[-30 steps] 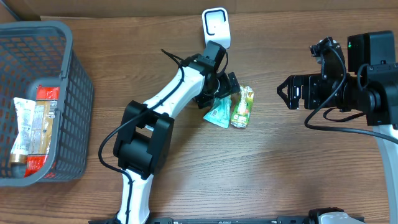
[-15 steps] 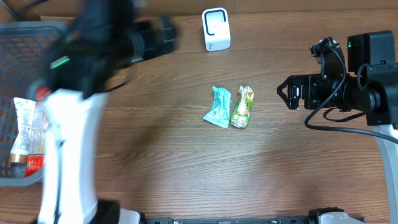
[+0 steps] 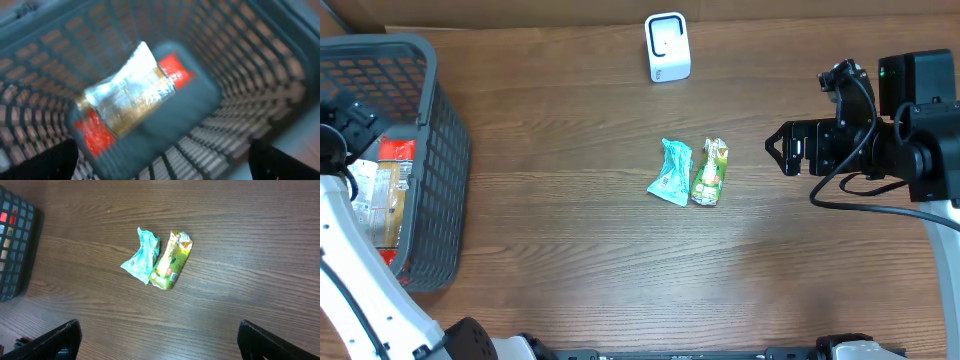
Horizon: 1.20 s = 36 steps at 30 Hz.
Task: Scan the item barcode
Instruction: 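Reach into the basket and grasp the red-capped pasta package with left gripper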
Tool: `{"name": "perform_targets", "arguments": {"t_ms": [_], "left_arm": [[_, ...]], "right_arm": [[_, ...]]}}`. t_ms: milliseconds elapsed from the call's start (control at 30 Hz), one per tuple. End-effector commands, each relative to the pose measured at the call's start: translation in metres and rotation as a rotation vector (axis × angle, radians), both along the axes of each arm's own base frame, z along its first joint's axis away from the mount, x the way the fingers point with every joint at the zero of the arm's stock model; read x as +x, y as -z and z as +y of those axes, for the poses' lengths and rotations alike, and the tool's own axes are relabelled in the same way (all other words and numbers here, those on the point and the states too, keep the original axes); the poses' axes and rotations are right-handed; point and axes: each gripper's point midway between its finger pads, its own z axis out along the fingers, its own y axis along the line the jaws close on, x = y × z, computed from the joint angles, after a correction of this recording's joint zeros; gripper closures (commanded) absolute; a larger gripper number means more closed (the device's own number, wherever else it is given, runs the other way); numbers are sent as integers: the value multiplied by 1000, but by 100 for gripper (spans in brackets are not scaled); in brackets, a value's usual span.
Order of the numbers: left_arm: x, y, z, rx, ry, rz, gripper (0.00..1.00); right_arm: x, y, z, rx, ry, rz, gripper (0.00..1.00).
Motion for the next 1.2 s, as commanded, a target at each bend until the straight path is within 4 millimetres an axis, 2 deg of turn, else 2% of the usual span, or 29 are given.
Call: {"name": "perform_targets", "arguments": {"t_ms": [0, 100, 233, 433, 533, 667, 867, 1000, 1167], "left_arm": [[1, 45, 25, 97, 2, 147, 0], [10, 78, 37, 142, 41, 205, 0], [23, 133, 45, 178, 177, 325, 0], [34, 207, 47, 157, 372, 489, 0], [40, 232, 42, 120, 461, 524, 0], [47, 253, 43, 111, 528, 551, 0], [48, 256, 57, 125, 523, 535, 0], [38, 258, 70, 79, 500, 489, 0], [24, 273, 72, -24, 504, 411, 0]], "right_arm": [[2, -7, 1, -4, -9, -27, 0], [2, -7, 1, -4, -10, -27, 0], [2, -7, 1, -4, -9, -27, 0], [2, -7, 1, -4, -9, -27, 0], [2, -7, 1, -4, -10, -27, 0], [2, -7, 1, -4, -9, -27, 0], [2, -7, 1, -4, -10, -27, 0], [2, -7, 1, -4, -9, -27, 0], [2, -7, 1, -4, -9, -27, 0]]}}
